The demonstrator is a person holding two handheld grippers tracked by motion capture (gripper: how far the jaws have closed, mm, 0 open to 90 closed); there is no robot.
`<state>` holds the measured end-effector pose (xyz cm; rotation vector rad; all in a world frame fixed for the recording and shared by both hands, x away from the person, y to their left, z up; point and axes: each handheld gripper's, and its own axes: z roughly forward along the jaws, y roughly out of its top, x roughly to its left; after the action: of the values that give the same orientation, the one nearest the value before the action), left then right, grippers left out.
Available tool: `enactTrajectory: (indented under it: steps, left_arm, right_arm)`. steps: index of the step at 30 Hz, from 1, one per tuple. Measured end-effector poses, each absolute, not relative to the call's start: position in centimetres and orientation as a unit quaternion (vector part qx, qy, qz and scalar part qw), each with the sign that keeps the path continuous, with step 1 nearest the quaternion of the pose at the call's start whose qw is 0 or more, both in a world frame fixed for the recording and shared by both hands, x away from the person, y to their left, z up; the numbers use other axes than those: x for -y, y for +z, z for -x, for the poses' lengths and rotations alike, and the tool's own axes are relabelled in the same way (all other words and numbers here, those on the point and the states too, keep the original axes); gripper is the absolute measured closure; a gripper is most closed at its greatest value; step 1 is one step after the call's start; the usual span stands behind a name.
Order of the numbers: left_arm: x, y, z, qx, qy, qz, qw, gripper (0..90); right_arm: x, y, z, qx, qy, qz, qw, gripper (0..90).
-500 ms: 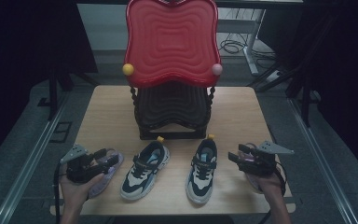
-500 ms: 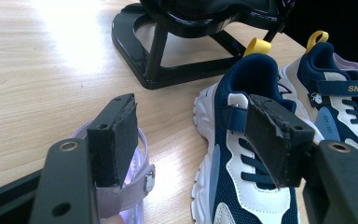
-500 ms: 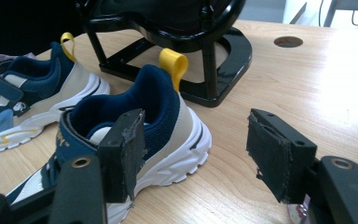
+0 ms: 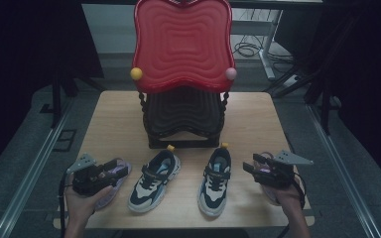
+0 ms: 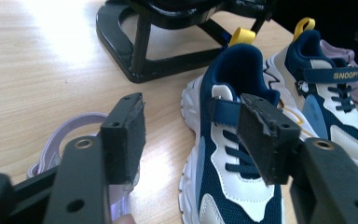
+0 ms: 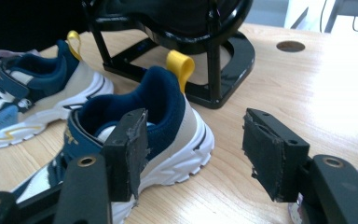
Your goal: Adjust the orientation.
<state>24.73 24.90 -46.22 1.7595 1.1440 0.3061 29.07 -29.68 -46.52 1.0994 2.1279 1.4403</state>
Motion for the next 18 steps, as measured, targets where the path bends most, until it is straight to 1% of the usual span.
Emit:
enactTrajectory:
  steps: [4, 5, 6, 7, 8, 11, 13, 15, 18]
  left_arm:
    - [-25.16, -45.80, -24.37, -0.463, 0.131, -0.730, 0.485, 56.0]
    - [-25.26, -45.64, -24.25, -0.463, 0.134, -0.731, 0.483, 56.0]
    - [-25.40, -45.47, -24.15, -0.464, 0.137, -0.729, 0.484, 58.9]
    - [-25.49, -45.38, -24.09, -0.465, 0.136, -0.728, 0.486, 62.1]
    - [-25.57, -45.32, -24.01, -0.467, 0.134, -0.727, 0.485, 68.5]
    - [-25.48, -45.32, -23.96, -0.471, 0.131, -0.728, 0.481, 79.4]
    - [-25.40, -45.37, -24.00, -0.471, 0.129, -0.731, 0.476, 85.1]
    - [-25.40, -45.52, -24.08, -0.474, 0.128, -0.731, 0.474, 88.3]
    - [-25.50, -45.70, -24.20, -0.479, 0.128, -0.732, 0.468, 89.6]
  right_arm:
    - [29.37, -46.72, -29.19, -0.752, 0.502, -0.390, 0.173, 39.1]
    - [29.37, -46.72, -29.19, -0.752, 0.502, -0.390, 0.173, 39.1]
    - [29.30, -46.70, -29.16, -0.753, 0.502, -0.389, 0.174, 39.0]
    - [29.21, -46.70, -29.12, -0.754, 0.500, -0.389, 0.175, 38.8]
    - [29.05, -46.77, -29.09, -0.756, 0.497, -0.388, 0.177, 38.7]
    - [28.91, -46.87, -29.02, -0.757, 0.494, -0.387, 0.178, 38.6]
    - [28.87, -46.99, -29.02, -0.759, 0.493, -0.387, 0.177, 38.6]
    - [28.90, -47.22, -29.13, -0.760, 0.489, -0.390, 0.177, 38.5]
    - [28.93, -47.54, -29.34, -0.758, 0.480, -0.402, 0.180, 38.4]
